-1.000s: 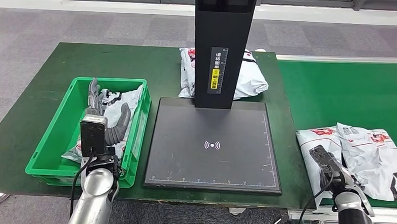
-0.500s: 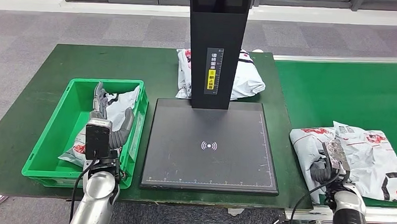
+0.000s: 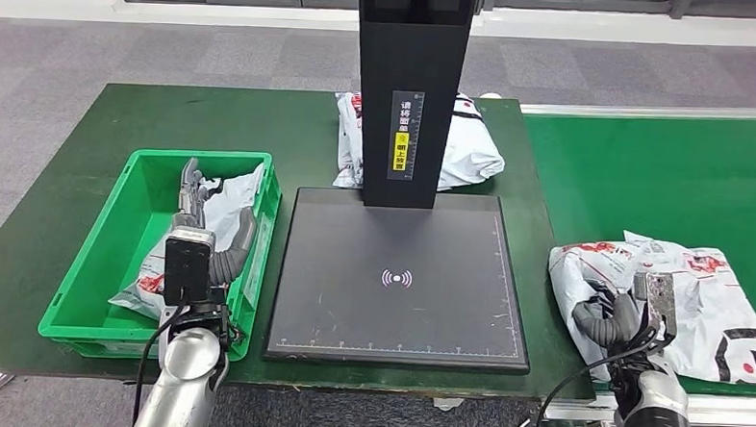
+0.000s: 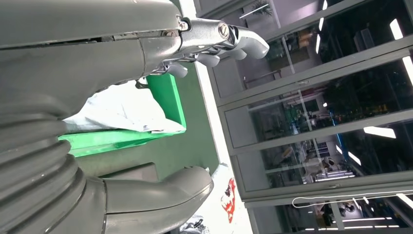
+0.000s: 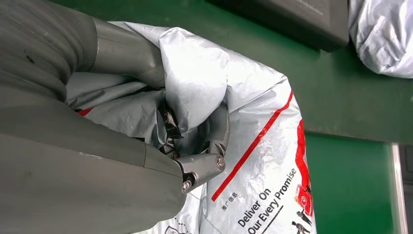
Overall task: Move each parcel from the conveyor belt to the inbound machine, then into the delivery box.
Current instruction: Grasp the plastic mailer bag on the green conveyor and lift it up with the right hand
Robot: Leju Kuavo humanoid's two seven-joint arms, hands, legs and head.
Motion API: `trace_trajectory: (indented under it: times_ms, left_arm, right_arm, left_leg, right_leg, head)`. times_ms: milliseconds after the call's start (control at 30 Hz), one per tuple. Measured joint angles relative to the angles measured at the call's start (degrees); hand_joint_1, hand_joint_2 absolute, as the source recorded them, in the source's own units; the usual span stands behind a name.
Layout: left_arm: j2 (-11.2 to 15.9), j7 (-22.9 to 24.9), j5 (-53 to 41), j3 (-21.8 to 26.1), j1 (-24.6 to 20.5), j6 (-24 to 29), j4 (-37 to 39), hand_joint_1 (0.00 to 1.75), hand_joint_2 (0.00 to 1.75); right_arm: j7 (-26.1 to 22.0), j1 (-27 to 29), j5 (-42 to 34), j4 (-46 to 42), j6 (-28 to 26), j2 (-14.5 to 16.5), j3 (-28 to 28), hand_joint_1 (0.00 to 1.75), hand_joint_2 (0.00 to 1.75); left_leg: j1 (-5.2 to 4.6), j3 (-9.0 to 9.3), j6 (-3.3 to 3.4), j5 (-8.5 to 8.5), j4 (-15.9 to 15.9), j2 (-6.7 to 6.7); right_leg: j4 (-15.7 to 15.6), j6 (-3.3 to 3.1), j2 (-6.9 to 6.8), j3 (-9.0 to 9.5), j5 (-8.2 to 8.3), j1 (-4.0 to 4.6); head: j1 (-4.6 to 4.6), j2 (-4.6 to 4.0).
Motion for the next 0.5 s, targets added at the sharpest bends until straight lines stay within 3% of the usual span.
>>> trace_trajectory:
  times_ms: [67,167,267,367,500]
  left_arm:
    - [0.0,-0.4,0.2,0.0,0.0,-0.3,0.2,0.00,1.75]
    - [-0.1,-1.4,0.7,-0.1,-0.2,-0.8,0.8,0.00,1.75]
    - [-0.3,-2.1,0.8,-0.2,-0.2,-0.9,1.5,0.00,1.75]
    - [-0.4,-2.2,0.8,-0.2,-0.2,-0.9,1.9,0.00,1.75]
    - [-0.5,-2.2,0.8,-0.2,-0.1,-0.9,2.1,0.00,1.75]
  right_arm:
    - [0.3,0.2,-7.1,-0.2,3.3,0.3,-0.3,1.75,1.75]
    - [1.1,0.8,-24.8,-1.6,8.4,1.4,-1.1,1.75,1.75]
    - [1.5,1.2,-37.8,-5.5,8.1,2.9,-0.9,1.75,1.75]
    - [1.3,1.3,-43.6,-10.8,5.7,4.2,1.0,1.75,1.75]
    - [1.4,0.4,-45.9,-17.1,3.5,5.5,4.8,1.75,1.75]
  left_leg:
    - [0.00,-0.04,0.00,0.00,0.0,0.00]
    - [-0.01,-0.13,-0.02,0.01,0.0,-0.01]
    - [-0.03,-0.21,-0.03,0.08,0.0,-0.17]
    - [-0.03,-0.15,-0.08,0.25,0.0,-0.53]
    - [-0.05,-0.22,-0.11,0.44,0.0,-0.90]
  right_leg:
    - [0.0,-0.01,0.00,-0.04,0.00,0.00]
    - [0.1,-0.02,-0.01,-0.13,0.00,-0.02]
    - [0.1,-0.04,-0.20,-0.19,-0.02,-0.04]
    - [0.1,-0.06,-0.53,-0.31,-0.02,-0.04]
    - [0.2,-0.08,-0.92,-0.53,-0.01,-0.07]
  head:
    - [0.00,-0.01]
    - [0.00,-0.01]
    - [0.00,-0.01]
    - [0.00,-0.01]
    - [-0.01,0.01]
